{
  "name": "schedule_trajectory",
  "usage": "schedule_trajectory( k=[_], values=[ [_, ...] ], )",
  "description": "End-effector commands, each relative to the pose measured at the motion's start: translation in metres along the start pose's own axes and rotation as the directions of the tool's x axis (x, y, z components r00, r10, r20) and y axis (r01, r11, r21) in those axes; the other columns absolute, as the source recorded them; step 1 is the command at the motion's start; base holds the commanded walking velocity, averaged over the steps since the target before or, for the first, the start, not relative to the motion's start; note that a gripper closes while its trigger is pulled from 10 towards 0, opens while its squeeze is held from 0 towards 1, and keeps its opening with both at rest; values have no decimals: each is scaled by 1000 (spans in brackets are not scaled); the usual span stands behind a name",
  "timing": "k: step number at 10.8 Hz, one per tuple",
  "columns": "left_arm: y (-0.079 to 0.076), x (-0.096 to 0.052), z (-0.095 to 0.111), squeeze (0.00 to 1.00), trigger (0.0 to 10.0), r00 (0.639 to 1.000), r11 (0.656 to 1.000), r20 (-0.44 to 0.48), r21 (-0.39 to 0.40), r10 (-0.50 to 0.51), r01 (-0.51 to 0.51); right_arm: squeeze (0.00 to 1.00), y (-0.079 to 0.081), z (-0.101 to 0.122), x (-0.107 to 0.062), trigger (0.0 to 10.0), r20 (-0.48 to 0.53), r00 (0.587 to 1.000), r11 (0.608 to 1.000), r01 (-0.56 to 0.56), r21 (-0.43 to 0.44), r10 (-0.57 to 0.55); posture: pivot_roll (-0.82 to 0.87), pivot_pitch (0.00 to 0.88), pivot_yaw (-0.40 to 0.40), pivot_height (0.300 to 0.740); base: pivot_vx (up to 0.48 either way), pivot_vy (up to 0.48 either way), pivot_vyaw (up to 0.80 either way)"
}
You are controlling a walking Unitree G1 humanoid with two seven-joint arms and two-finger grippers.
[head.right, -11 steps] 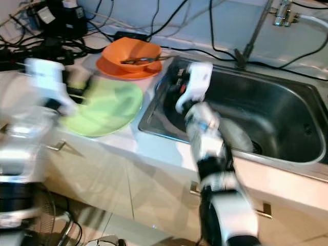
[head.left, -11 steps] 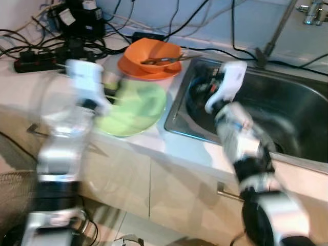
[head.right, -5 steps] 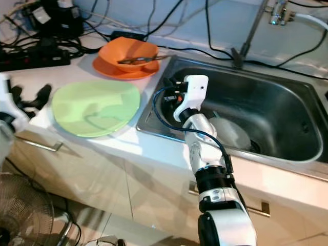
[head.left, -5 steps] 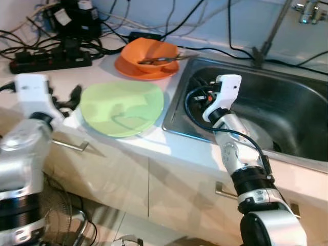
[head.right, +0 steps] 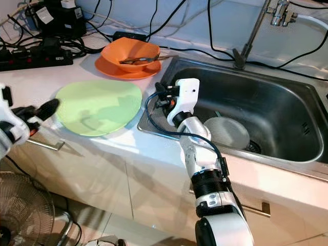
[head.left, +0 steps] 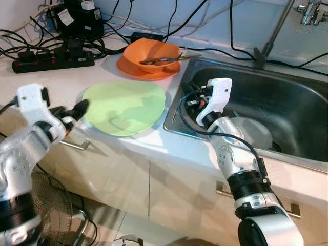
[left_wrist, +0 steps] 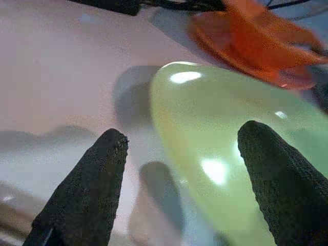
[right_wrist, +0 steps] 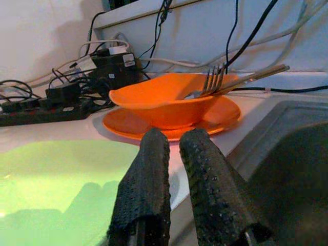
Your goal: Kitchen organization
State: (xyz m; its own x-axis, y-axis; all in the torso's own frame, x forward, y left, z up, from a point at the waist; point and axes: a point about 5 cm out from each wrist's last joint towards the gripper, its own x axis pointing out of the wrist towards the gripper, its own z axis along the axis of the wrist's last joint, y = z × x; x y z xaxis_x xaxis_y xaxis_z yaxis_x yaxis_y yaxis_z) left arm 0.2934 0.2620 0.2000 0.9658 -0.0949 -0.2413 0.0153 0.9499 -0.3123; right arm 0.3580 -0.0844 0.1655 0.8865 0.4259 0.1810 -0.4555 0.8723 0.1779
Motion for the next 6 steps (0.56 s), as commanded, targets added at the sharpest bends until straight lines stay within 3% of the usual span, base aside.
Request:
schedule_trajectory(
  k=[1, 2, 3, 6],
  values=[
    [-3, 0, 3, 0, 10000, 1000, 999, -11, -39, -22, 21, 0, 0, 2, -1, 10000, -3, 1000, 1000, 3, -5, -3, 150, 33, -23, 740, 0, 0, 0],
    [-8, 3, 6, 0, 10000, 998, 991, -39, -121, -55, 50, 0, 3, 0, -2, 10000, -9, 1000, 1000, -5, 0, 5, 147, 31, -17, 740, 0, 0, 0],
    [-8, 4, 6, 0, 10000, 997, 989, -67, -146, -47, 37, 0, 4, 0, -2, 10000, -11, 1000, 1000, -6, 0, 6, 146, 31, -14, 740, 0, 0, 0],
    [-6, 3, 8, 0, 10000, 996, 986, -86, -163, 1, -15, 0, 5, -2, -3, 10000, -16, 1000, 1000, -4, 4, 4, 145, 30, -8, 740, 0, 0, 0]
  ],
)
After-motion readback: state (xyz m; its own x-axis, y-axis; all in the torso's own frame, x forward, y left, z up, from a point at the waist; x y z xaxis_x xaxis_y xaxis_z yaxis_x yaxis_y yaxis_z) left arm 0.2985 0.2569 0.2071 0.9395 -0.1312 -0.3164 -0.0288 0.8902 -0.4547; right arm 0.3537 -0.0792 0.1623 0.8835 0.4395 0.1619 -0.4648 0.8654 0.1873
